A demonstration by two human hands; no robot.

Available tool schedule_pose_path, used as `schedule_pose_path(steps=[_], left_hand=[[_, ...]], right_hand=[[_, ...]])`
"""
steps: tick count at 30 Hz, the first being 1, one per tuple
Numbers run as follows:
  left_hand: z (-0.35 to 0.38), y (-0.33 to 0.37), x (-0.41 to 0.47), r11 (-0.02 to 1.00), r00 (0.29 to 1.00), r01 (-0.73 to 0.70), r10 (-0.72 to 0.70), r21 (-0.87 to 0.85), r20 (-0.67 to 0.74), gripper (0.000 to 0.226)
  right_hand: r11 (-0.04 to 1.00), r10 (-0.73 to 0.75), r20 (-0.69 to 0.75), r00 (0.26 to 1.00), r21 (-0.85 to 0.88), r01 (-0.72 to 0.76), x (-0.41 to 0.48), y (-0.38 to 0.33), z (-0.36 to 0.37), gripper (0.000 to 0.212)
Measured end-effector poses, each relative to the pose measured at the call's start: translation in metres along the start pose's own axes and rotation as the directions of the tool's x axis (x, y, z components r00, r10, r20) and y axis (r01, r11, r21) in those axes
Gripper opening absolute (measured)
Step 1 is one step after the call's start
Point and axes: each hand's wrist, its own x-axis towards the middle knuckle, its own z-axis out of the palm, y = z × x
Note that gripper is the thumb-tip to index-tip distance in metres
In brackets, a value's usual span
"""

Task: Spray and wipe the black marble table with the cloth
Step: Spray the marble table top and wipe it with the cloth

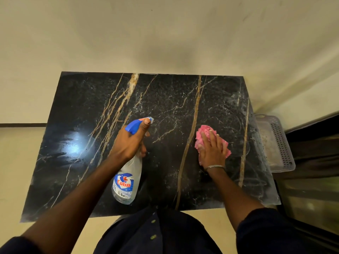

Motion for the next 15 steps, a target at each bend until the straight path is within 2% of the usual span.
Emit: schedule_pose_path(steps=[4, 6, 12, 15], left_hand=[[-0.010, -0.004, -0.005, 1.000, 1.000, -0.002, 0.002, 0.001, 0.017, 0.047], [-0.014, -0.008, -0.008, 1.000, 1.000, -0.006, 0.005, 0.008, 0.031, 0.047], [-0.022, -0.016, -0.017, 0.999, 0.997, -0.041, 0.041, -0.016, 0.059, 0.048], [-0.020, -0.017, -0.021, 0.998, 0.996, -0.061, 0.061, 0.004, 0.065, 0.048]], right_hand=[[0.987, 0.149, 0.041, 0.988, 0.050, -0.151, -0.003, -0.012, -0.003, 0.069], [0.987, 0.151, 0.057, 0.987, 0.052, -0.154, -0.013, -0.037, 0.001, 0.071], [0.999, -0.044, 0.093, 0.995, 0.008, 0.043, -0.068, -0.128, 0.024, 0.069], [0.990, -0.124, 0.133, 0.983, -0.044, 0.131, -0.086, -0.148, 0.031, 0.069]])
